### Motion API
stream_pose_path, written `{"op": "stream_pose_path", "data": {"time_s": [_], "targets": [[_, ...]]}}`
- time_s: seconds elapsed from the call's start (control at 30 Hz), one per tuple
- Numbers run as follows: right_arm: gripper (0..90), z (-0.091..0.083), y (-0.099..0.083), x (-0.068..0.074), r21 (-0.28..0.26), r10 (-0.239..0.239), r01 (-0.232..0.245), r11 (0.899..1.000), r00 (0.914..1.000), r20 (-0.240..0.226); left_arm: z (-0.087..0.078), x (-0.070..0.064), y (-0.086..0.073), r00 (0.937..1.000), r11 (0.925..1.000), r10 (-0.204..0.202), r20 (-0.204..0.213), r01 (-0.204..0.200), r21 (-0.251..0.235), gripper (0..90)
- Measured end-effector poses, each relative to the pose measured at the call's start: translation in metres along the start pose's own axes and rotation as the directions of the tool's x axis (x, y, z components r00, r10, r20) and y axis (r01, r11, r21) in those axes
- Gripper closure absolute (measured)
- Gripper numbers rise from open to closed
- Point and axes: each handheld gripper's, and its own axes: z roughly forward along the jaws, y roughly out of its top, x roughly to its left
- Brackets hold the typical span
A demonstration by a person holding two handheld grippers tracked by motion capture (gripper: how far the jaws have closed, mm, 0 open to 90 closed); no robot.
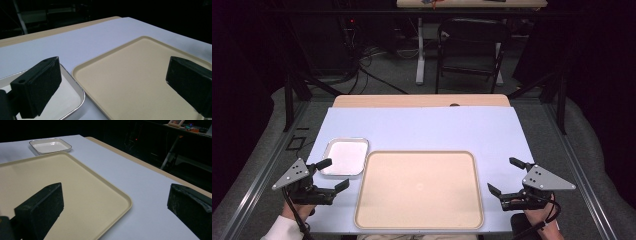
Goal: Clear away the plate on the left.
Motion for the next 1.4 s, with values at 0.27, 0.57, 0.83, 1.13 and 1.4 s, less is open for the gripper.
{"op": "stream_pose_path", "data": {"time_s": [0.27, 0.57, 0.83, 1.13, 1.4], "targets": [[0.2, 0.0, 0.0, 0.0, 0.004, 0.001, -0.001, 1.0, 1.0, -0.001, 0.0, 0.0, 0.0, 1.0, 1.0, 0.0, 0.002, 0.0, 0.001, 0.0], [0.2, 0.001, 0.0, 0.001, 0.014, -0.001, 0.001, 1.0, 1.0, -0.003, -0.001, 0.001, 0.002, 0.9999, 0.9999, 0.003, -0.01, -0.002, 0.011, 0.0], [0.3, 0.002, 0.0, 0.001, 0.021, 0.001, -0.001, 1.0, 1.0, 0.0, 0.001, 0.005, 0.008, 0.999, 0.9958, -0.037, -0.026, 0.039, 0.083, 0.0], [0.5, 0.002, 0.0, 0.001, 0.025, -0.003, 0.003, 1.0, 1.0, 0.001, 0.005, 0.011, 0.02, 0.9955, 0.9851, -0.066, -0.068, 0.076, 0.155, 0.0], [0.6, 0.002, 0.0, 0.001, 0.027, -0.004, 0.004, 1.0, 1.0, 0.0, 0.011, 0.018, 0.025, 0.9888, 0.9668, -0.089, -0.12, 0.114, 0.228, 0.5]]}}
